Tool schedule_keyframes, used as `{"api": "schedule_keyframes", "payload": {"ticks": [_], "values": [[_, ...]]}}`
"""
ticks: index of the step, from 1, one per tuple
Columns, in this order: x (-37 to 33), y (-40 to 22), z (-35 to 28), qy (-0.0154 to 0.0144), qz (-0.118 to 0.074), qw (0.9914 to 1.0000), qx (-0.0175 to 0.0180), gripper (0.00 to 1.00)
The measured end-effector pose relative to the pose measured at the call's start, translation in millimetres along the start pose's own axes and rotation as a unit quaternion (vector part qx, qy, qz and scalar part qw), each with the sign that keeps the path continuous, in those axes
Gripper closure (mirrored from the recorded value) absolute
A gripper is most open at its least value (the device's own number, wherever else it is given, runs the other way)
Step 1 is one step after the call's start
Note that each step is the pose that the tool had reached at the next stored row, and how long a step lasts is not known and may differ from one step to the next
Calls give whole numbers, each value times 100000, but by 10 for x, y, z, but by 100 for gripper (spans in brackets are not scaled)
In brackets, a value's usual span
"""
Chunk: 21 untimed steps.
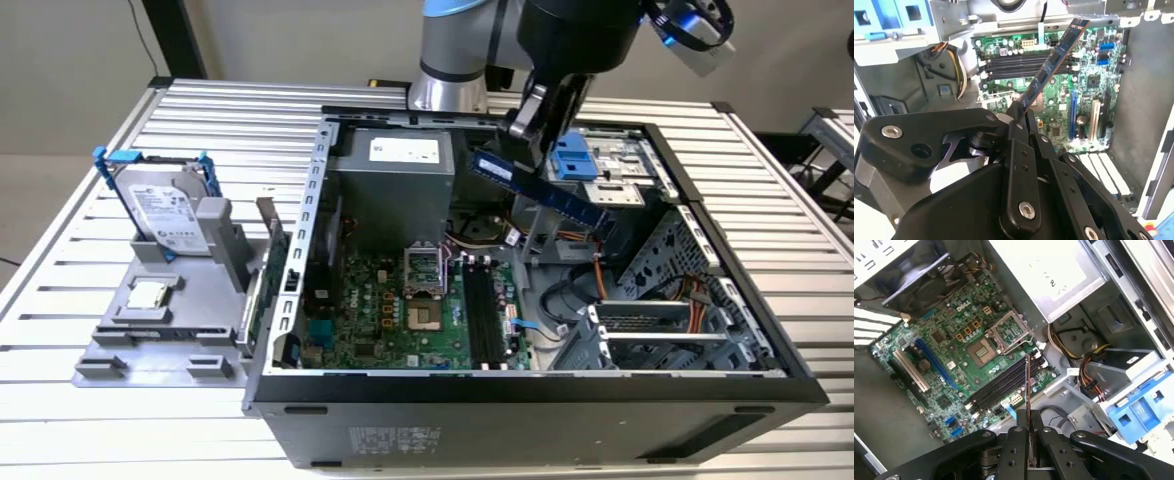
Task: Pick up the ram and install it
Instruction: 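Insert the ram into the slot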
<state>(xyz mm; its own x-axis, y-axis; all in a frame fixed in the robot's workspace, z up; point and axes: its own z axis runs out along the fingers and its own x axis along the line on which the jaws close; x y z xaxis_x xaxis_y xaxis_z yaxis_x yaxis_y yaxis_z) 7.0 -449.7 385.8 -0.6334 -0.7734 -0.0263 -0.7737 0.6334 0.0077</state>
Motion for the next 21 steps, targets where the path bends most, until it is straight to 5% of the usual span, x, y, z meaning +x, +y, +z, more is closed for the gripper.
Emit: {"api": "schedule_keyframes", "payload": {"ticks": [5,10,15,21], "values": [[0,0,0,-31,4186,99912,111,100],[0,0,0,-65,8262,99658,215,100],[0,0,0,-99,12433,99224,327,100],[0,0,0,-133,17398,98474,459,100]]}}
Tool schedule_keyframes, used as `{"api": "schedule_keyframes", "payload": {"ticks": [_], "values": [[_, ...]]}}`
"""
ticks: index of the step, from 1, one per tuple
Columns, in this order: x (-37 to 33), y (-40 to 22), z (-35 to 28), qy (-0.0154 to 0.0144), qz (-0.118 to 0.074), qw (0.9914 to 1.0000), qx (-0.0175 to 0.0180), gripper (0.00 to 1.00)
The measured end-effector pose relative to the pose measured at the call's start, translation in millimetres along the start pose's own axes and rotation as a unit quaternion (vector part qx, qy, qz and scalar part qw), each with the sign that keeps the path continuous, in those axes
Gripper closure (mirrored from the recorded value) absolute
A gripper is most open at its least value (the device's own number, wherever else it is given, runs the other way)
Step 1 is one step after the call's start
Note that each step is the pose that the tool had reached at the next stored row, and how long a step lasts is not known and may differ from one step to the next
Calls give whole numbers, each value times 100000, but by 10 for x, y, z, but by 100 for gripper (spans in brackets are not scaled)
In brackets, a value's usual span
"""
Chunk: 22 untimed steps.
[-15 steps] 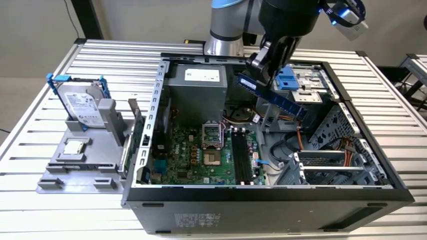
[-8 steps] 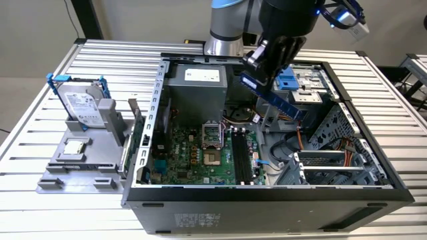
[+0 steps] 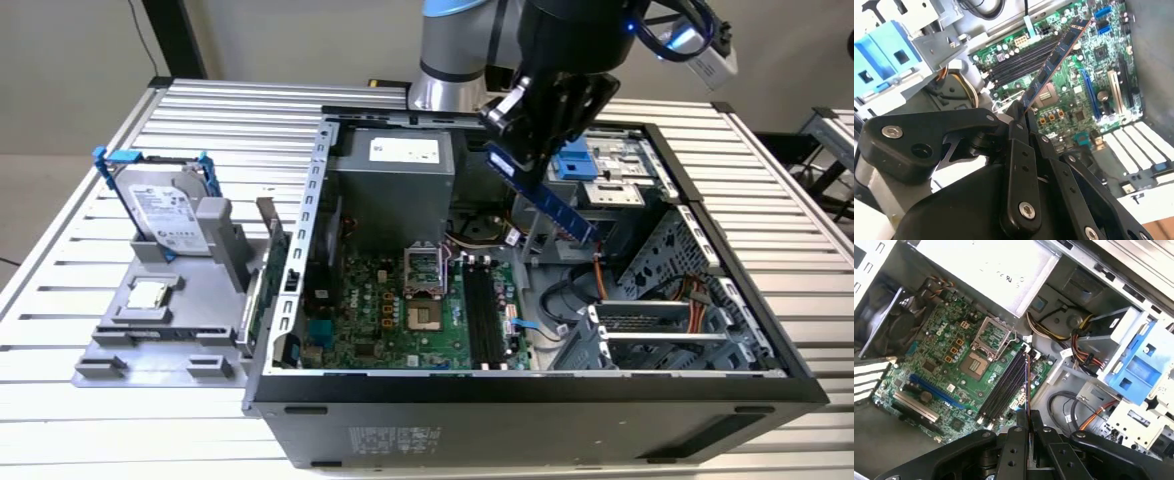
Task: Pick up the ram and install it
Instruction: 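Insert the ram into the slot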
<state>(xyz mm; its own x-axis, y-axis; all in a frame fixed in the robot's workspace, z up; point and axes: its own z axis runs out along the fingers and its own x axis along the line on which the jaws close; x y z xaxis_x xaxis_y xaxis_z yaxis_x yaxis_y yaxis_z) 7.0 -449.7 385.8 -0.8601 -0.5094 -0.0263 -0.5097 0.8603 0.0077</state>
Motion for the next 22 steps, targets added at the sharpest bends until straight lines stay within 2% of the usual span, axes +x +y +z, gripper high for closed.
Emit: {"api": "schedule_keyframes", "payload": {"ticks": [3,6,8,11,13,16,19,22], "values": [[0,0,0,-22,2480,99969,61,100],[0,0,0,-41,4969,99876,129,100],[0,0,0,-52,6645,99779,173,100],[0,0,0,-70,9181,99577,241,100],[0,0,0,-84,10808,99414,281,100],[0,0,0,-104,13307,99110,350,100],[0,0,0,-124,15850,98735,415,100],[0,0,0,-142,18306,98309,479,100]]}}
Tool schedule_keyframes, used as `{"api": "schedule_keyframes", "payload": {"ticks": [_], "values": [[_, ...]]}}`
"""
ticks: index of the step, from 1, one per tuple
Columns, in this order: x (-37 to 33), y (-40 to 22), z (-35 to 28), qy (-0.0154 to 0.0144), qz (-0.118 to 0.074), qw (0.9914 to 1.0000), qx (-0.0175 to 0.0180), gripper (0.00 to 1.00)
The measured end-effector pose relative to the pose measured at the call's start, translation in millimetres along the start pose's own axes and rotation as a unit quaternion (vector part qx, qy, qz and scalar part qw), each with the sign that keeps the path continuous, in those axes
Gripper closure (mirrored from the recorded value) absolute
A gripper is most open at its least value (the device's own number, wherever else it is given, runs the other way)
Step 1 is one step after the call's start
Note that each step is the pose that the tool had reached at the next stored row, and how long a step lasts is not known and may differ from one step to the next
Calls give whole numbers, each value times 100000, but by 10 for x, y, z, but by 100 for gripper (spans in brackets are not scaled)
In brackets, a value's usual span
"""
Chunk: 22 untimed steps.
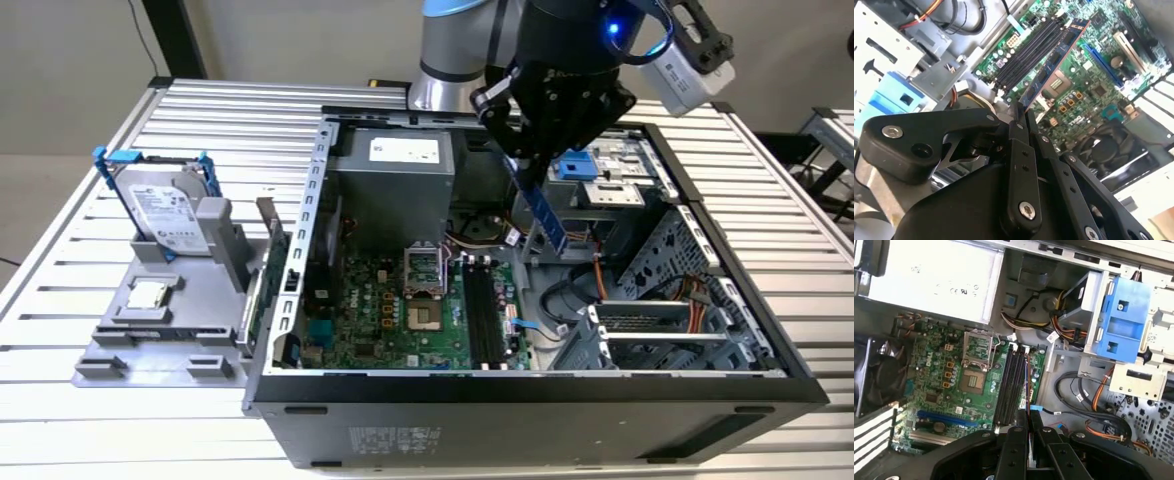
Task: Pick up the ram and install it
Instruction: 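Insert the ram into the slot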
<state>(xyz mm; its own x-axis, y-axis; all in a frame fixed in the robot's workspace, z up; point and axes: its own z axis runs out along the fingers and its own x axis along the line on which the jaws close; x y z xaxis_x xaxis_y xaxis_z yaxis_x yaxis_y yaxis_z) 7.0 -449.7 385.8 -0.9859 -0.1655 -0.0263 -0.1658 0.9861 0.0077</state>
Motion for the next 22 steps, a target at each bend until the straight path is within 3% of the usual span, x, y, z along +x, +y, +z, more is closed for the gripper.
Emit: {"api": "schedule_keyframes", "payload": {"ticks": [3,7,10,15,22], "values": [[0,0,0,-19,2521,99968,65,100],[0,0,0,-45,5750,99834,151,100],[0,0,0,-64,8113,99670,212,100],[0,0,0,-91,11782,99303,308,100],[-7,-1,19,-93,11923,99286,314,100]]}}
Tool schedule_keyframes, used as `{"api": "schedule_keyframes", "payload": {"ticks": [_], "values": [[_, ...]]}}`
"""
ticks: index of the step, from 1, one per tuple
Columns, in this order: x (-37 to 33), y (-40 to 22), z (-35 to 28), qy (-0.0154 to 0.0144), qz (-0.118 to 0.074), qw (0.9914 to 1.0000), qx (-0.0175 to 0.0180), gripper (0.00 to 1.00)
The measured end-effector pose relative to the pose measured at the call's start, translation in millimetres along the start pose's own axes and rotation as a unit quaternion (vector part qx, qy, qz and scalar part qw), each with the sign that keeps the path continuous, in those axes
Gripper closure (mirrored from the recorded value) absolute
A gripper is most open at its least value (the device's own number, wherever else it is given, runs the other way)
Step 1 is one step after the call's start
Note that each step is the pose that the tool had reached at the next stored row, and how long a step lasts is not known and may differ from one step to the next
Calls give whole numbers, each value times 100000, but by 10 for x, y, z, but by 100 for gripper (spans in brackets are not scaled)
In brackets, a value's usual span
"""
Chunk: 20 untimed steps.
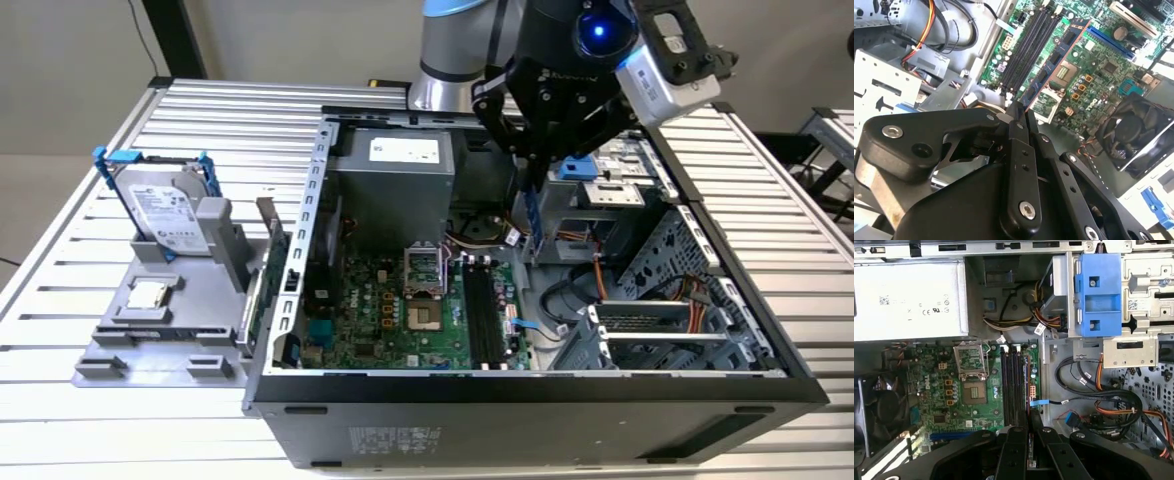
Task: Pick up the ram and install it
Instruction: 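Insert the ram into the slot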
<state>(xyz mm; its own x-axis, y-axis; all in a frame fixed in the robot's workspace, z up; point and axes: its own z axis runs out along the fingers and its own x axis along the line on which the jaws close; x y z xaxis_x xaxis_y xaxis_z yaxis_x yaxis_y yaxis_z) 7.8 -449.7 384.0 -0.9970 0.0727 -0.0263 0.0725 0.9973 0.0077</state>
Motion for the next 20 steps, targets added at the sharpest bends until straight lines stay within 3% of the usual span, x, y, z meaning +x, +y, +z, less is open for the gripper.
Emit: {"api": "schedule_keyframes", "payload": {"ticks": [10,20], "values": [[-22,2,38,-5,0,100000,-19,100],[-47,2,178,2,6,100000,12,100]]}}
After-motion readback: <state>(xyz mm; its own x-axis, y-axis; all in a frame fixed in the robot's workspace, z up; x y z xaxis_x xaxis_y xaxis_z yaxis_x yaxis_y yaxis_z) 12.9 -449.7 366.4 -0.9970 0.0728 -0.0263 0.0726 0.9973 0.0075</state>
